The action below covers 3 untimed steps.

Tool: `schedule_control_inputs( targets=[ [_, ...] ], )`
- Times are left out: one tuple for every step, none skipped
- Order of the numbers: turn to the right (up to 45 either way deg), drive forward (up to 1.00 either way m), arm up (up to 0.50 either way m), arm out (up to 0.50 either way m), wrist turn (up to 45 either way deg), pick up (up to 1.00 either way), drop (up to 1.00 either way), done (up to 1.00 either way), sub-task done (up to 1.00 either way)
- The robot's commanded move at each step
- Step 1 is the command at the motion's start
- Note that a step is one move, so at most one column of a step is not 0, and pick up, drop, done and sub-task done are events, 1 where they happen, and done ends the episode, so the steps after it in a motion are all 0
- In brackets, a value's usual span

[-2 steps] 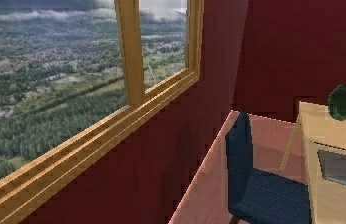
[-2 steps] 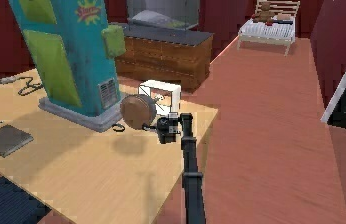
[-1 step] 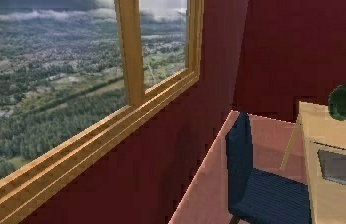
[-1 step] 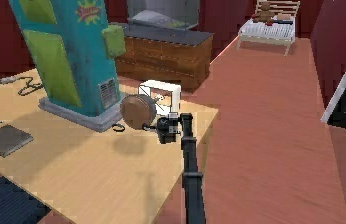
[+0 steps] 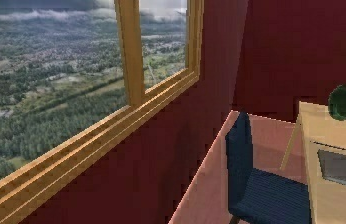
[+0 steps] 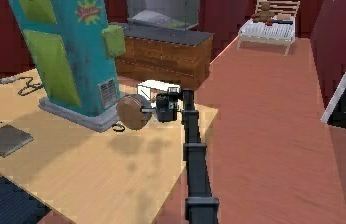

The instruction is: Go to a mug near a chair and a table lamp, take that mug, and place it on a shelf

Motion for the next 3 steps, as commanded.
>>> schedule_control_inputs(
  targets=[
    [0.0,0.00,0.18,0.00,0.0,0.00,0.00,0.00,0.00],
    [0.0,0.00,0.00,0.00,-45.0,0.00,0.00,0.00,0.00],
    [0.0,0.00,0.00,0.00,-45.0,0.00,0.00,0.00,0.00]
  ],
)
